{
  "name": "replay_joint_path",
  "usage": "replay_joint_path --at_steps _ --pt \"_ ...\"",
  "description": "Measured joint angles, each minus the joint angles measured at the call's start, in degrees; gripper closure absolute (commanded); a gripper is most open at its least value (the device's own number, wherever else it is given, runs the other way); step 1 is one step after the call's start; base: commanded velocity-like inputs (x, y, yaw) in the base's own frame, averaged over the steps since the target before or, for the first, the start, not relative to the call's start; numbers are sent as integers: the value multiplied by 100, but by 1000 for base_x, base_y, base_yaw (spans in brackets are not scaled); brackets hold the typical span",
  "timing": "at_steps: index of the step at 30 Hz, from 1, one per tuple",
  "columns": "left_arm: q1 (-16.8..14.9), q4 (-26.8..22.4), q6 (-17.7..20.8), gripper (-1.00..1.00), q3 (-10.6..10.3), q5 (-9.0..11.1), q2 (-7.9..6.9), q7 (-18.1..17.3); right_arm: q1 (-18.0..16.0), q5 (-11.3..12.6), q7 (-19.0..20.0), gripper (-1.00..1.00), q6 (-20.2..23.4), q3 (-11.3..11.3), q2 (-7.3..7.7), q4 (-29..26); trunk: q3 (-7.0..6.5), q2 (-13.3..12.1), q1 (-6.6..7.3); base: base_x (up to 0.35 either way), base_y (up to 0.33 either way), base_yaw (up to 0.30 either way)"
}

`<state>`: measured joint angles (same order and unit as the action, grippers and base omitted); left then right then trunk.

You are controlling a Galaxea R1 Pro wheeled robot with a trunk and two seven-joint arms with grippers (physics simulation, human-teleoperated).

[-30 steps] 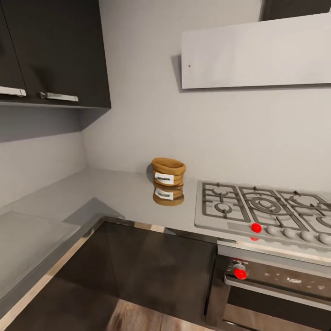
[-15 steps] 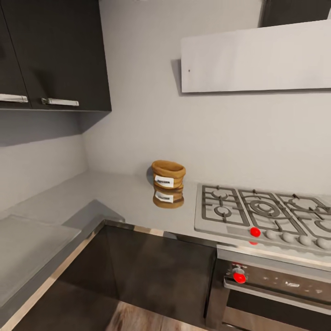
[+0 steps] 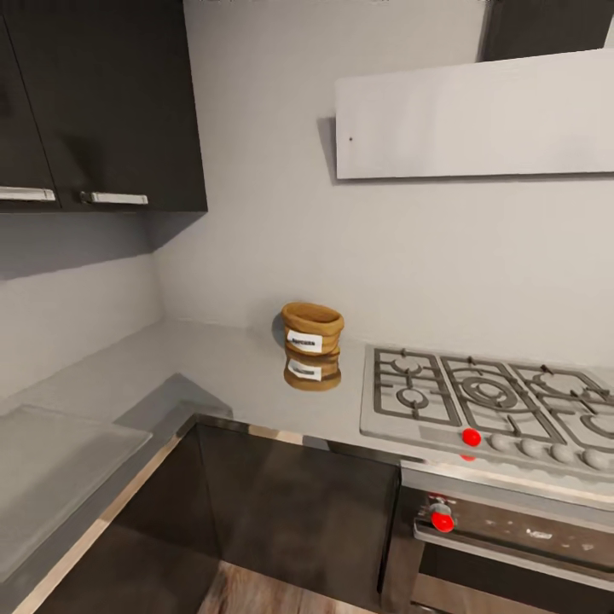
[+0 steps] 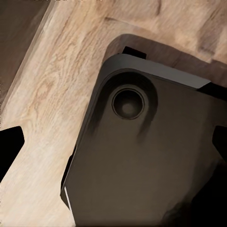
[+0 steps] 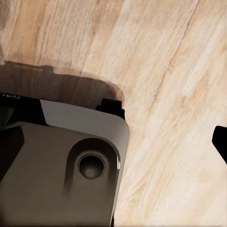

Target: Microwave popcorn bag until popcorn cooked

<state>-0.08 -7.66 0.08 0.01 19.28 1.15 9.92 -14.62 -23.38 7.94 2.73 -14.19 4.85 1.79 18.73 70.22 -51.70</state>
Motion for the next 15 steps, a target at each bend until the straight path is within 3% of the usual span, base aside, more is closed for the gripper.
replay_joint_path --at_steps 15 --pt "0 -7 0 -100 -7 -1 4 0 0 4 0 -100 7 0 15 0 -270 -602 330 0 0 0"
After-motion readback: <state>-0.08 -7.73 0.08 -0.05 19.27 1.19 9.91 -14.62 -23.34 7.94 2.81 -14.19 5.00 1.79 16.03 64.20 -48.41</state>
